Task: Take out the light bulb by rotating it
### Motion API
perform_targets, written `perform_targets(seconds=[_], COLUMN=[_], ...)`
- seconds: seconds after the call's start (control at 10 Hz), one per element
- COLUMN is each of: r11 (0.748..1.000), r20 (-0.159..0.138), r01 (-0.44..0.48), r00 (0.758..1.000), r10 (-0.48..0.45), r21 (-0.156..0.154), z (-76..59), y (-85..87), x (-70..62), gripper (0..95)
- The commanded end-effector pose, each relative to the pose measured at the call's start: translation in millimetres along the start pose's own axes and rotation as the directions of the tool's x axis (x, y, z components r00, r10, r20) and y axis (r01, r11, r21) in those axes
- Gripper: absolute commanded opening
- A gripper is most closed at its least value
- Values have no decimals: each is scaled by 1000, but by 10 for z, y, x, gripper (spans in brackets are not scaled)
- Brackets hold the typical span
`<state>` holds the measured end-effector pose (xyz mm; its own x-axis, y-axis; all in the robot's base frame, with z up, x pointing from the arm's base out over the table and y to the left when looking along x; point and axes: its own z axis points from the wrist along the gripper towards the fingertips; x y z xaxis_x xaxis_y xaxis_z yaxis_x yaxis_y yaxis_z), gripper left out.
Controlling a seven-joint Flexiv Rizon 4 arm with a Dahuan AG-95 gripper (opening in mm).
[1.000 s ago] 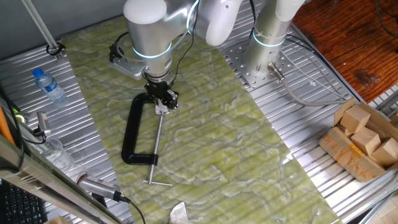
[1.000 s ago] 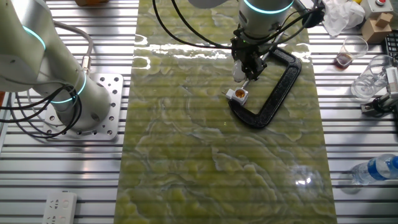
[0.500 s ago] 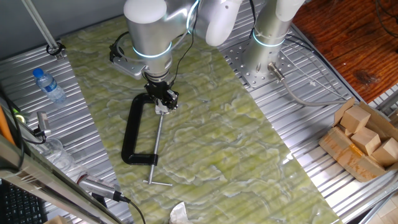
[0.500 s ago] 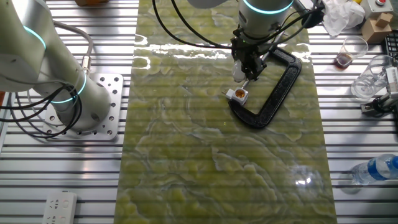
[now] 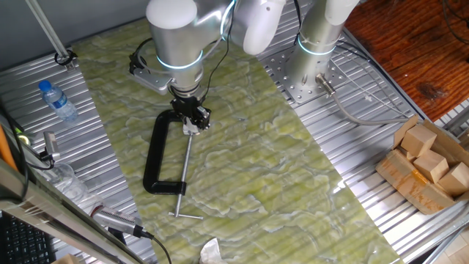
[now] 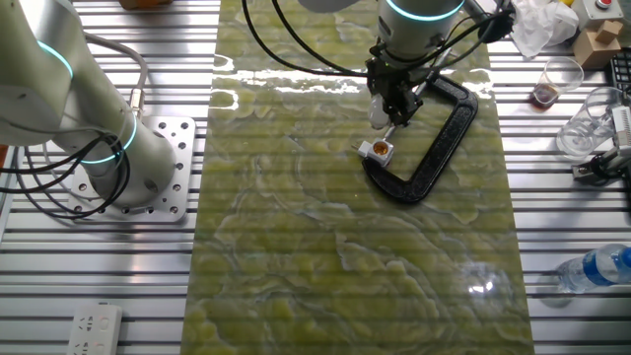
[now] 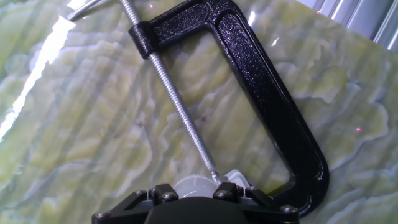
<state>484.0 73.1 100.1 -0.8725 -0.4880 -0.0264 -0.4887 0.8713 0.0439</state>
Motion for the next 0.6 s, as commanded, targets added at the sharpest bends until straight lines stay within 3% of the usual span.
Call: perform_targets(seconds=[0.1,0.6], r11=[1000,1000], r20=[-2,0], r01=[-17,-29], r00=[1000,1000], r10=[17,29], r21=[1,0], z=[20,73], y=[29,83], x=[0,-21], gripper=[0,0])
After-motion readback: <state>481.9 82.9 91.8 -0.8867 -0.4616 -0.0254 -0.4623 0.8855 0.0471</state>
